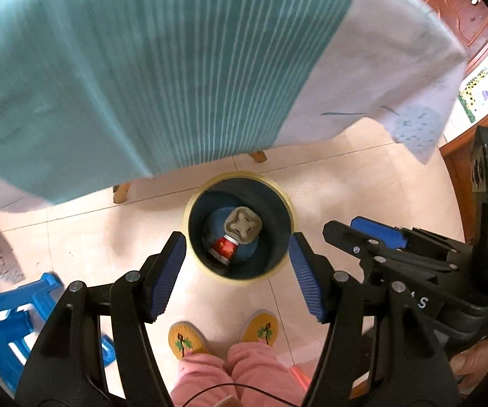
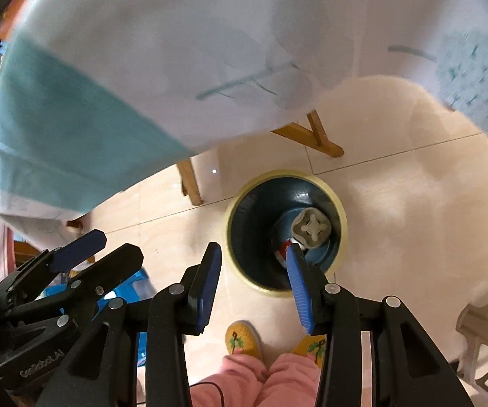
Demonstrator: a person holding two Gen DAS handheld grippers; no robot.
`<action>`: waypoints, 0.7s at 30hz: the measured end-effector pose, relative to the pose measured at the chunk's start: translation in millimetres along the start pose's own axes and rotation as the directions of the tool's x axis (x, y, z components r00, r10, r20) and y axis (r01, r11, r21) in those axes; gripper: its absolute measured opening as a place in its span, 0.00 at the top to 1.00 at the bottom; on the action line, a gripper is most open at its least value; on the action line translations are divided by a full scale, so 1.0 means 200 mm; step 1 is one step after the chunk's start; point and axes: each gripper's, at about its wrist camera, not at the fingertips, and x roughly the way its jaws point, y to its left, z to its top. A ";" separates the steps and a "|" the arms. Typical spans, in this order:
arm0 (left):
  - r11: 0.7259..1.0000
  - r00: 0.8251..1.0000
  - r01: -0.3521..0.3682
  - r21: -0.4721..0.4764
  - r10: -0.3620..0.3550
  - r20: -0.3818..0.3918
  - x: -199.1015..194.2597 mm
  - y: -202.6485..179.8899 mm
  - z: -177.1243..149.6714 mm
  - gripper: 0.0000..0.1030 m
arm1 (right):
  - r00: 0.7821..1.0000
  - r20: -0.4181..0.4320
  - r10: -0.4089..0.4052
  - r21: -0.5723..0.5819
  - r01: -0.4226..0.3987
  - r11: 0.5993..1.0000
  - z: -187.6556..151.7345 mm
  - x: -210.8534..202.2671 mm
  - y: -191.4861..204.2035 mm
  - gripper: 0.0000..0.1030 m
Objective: Collect trash
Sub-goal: 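Raise both open tools back toward the table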
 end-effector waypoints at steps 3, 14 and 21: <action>1.000 1.000 0.000 0.002 0.000 -0.009 -0.15 -0.01 -0.01 0.42 | 1.000 -0.002 0.016 -0.009 -0.016 1.000 -0.03 -0.14 0.08 0.61; 0.998 0.992 -0.061 -0.028 0.064 0.105 -0.96 0.00 0.14 0.42 | 0.992 0.056 0.112 -0.121 -0.104 0.987 0.03 -0.79 0.43 0.61; 0.991 0.966 -0.119 -0.063 0.130 0.225 -1.38 0.02 0.35 0.42 | 0.970 0.177 0.167 -0.237 -0.122 0.964 0.20 -1.22 0.62 0.61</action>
